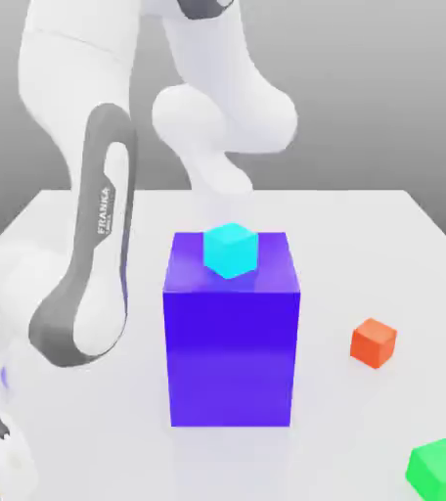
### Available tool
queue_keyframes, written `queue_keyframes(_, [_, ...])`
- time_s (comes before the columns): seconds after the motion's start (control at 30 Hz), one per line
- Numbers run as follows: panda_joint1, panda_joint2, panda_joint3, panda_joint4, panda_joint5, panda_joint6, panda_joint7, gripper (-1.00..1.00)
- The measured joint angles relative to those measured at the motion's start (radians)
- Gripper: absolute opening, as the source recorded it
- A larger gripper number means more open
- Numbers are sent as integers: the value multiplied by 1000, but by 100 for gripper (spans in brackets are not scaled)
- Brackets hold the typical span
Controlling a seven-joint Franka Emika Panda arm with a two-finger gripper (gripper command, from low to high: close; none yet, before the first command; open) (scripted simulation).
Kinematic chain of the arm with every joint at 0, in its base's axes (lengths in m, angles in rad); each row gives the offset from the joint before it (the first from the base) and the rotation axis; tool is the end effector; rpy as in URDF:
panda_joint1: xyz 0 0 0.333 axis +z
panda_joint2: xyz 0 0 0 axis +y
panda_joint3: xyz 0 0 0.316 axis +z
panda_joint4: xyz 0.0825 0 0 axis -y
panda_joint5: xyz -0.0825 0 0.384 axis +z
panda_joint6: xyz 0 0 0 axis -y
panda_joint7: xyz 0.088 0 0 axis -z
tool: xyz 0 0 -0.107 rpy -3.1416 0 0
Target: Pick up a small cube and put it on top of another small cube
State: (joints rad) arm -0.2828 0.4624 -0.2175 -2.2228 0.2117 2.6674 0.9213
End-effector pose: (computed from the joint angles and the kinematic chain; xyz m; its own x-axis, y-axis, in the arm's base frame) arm 0.4739 -0.2705 0.1683 -0.0174 -0.9998 0.0006 -0.9998 0.0174 -0.0005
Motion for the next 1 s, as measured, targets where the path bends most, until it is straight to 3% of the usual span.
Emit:
queue_keyframes(0.67, [628, -178, 236, -40, -194, -128, 627, -100])
queue_keyframes(0.8, [723, -102, 262, -30, -239, -53, 730, -100])
queue_keyframes(0.83, [730, -70, 260, -28, -244, -23, 736, 100])
queue_keyframes(1.0, [730, -70, 260, -28, -244, -23, 736, 100])
